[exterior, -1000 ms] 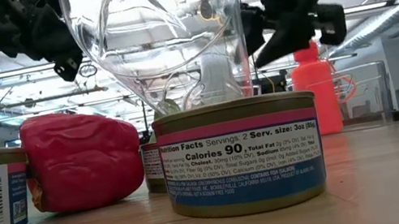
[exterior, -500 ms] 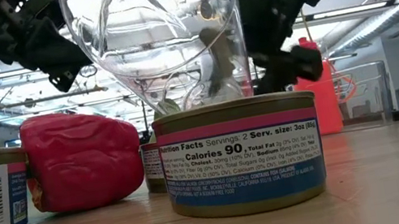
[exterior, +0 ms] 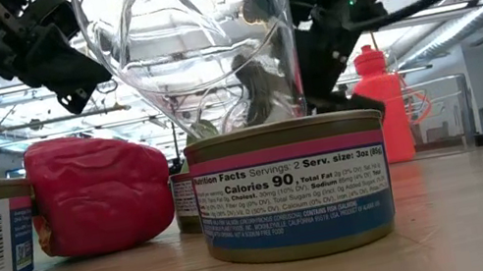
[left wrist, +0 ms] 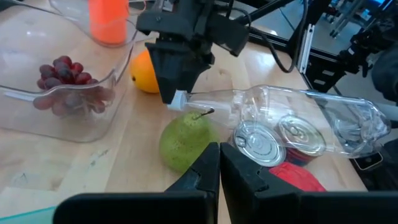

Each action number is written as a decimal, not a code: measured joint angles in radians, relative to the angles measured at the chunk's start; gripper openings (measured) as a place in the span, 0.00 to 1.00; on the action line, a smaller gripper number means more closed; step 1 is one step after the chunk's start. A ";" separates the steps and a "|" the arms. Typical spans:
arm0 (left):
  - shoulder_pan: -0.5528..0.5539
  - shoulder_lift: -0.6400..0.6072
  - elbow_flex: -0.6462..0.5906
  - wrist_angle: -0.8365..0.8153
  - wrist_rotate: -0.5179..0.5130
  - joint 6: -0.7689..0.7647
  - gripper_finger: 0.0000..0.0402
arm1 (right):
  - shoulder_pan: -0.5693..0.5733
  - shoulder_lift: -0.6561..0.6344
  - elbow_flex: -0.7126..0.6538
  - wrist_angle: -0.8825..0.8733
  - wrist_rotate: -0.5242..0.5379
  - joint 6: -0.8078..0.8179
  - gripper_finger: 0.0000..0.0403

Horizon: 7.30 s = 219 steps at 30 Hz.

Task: Pick & Place Food Item
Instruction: Put the transparent water bottle into the right transparent bin

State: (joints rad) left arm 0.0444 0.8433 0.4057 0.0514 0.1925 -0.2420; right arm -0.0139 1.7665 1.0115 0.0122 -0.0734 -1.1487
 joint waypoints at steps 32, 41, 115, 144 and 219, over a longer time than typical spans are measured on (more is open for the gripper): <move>-0.001 0.000 0.000 -0.013 0.000 0.070 0.05 | 0.039 -0.027 -0.002 -0.054 0.219 -0.002 0.30; -0.007 0.000 0.000 -0.021 0.034 0.109 0.05 | 0.093 -0.330 -0.002 -0.139 0.307 0.056 0.30; 0.169 0.421 0.538 0.054 0.228 -0.198 0.99 | 0.156 -0.594 -0.270 0.623 0.521 -1.073 0.32; 0.091 0.929 0.931 0.031 0.386 -0.076 0.75 | 0.150 -0.556 -0.274 0.632 0.600 -1.046 0.32; 0.093 0.774 0.929 -0.206 -0.116 0.361 0.57 | -0.351 -0.356 -0.089 0.772 -0.504 1.471 0.63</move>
State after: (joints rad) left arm 0.1379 1.6169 1.3350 -0.1543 0.0769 0.1185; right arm -0.3649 1.4105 0.9222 0.7845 -0.5774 0.3218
